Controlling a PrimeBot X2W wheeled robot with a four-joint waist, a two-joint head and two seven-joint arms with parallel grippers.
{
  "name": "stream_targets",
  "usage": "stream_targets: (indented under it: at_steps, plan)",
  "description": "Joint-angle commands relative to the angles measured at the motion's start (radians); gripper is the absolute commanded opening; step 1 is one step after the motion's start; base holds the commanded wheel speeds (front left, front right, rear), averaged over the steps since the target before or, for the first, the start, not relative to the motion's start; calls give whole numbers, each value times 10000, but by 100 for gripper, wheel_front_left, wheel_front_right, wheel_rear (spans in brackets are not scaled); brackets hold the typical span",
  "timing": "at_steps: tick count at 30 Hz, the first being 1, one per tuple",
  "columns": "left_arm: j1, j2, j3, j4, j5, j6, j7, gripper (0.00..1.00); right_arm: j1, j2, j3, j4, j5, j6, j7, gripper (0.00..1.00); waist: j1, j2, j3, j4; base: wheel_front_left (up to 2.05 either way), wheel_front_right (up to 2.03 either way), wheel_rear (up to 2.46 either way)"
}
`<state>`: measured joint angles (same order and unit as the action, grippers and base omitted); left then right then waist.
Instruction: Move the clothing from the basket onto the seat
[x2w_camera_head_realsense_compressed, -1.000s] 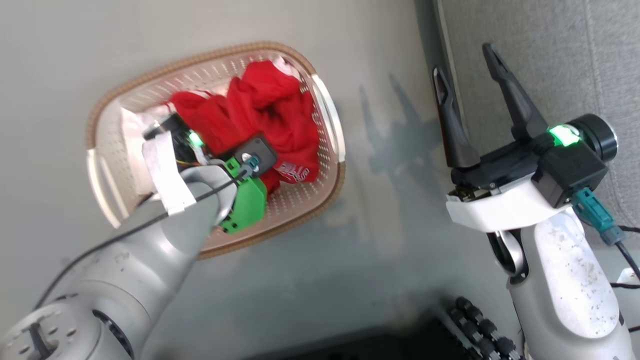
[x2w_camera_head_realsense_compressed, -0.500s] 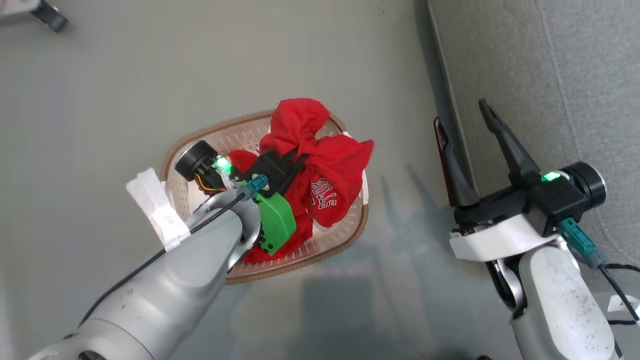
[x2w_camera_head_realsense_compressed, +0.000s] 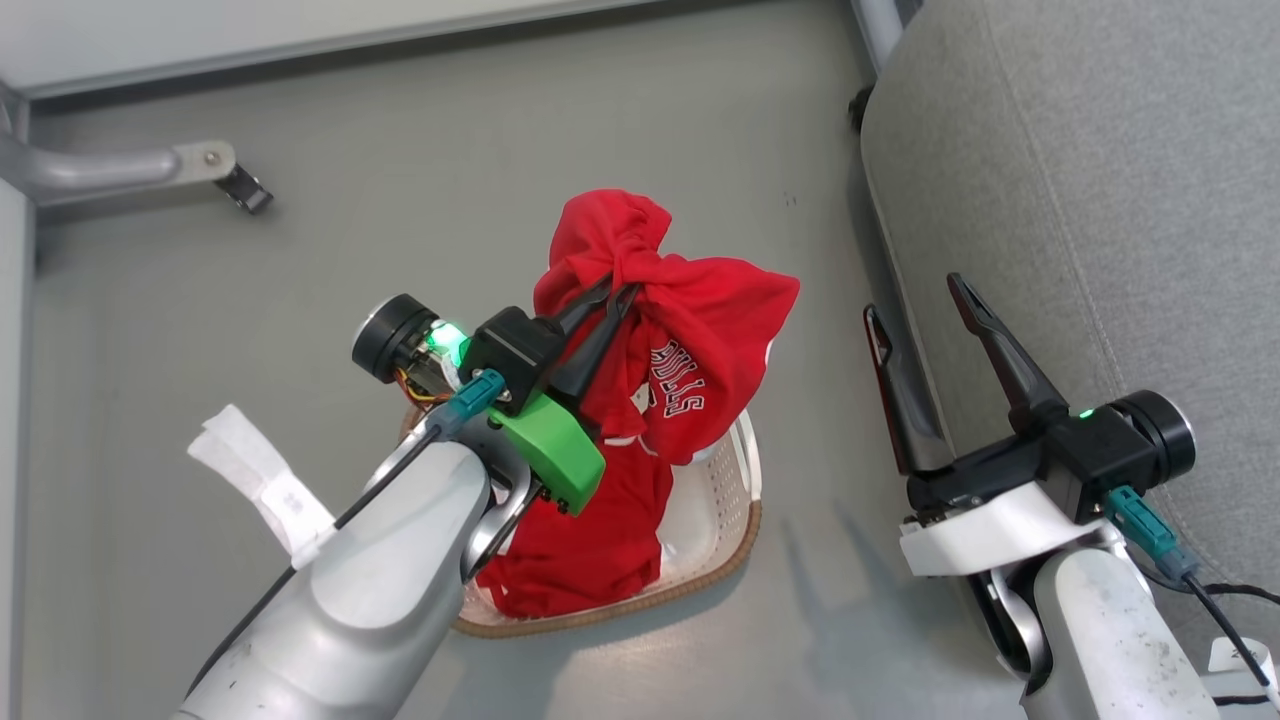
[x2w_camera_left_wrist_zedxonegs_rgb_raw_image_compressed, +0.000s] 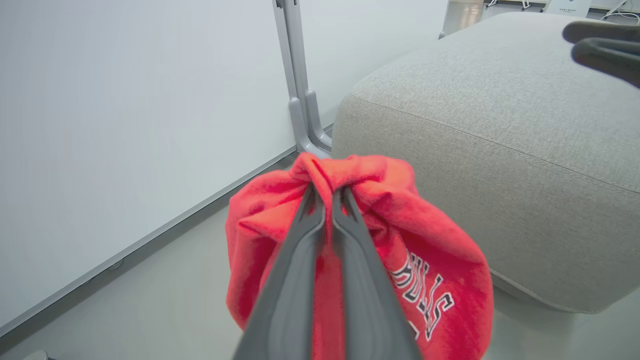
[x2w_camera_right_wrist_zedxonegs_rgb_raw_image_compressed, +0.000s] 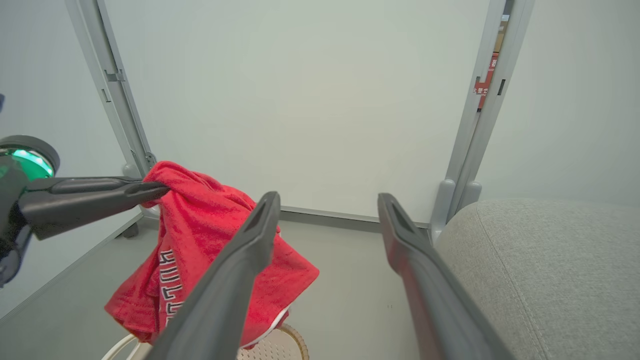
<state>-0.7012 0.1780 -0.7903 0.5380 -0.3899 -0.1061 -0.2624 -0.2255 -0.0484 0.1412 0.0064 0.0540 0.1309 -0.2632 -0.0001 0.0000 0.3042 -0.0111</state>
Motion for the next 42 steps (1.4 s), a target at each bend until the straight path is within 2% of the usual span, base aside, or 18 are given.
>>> stream_targets:
  at_steps: [1,8,16,25,30,34,42]
  plan:
    - [225,-19,206,-234,92,-37,-37,0,229,-36,-21,-38,72,-3,-25,100,1,0,-702,211,0,0,0]
    - [651,-220,1261,-1385,355,-55,-38,0,587,-36,33,-196,170,-3,-23,100,1,0,-1316,209,0,0,0]
    - [839,-321,1985,-2163,592,-70,-38,0,890,-36,91,-407,270,-3,-25,100,1,0,-1762,142,0,0,0]
    - [978,-399,2187,-2350,751,-94,-37,0,929,-35,489,-1287,444,-3,-25,100,1,0,-1939,106,0,0,0]
    - [1020,-425,2180,-2301,817,-132,-37,0,529,-35,1136,-1574,247,-3,-23,100,1,0,-1903,115,0,0,0]
    - [953,-519,2091,-2320,881,-143,-37,0,9,-36,1573,-1244,-145,-3,-23,100,1,0,-1828,196,0,0,0]
    - [650,-785,1826,-2561,958,-180,-39,0,-1328,-40,2212,280,-523,-3,-23,100,1,0,-1501,475,0,0,0]
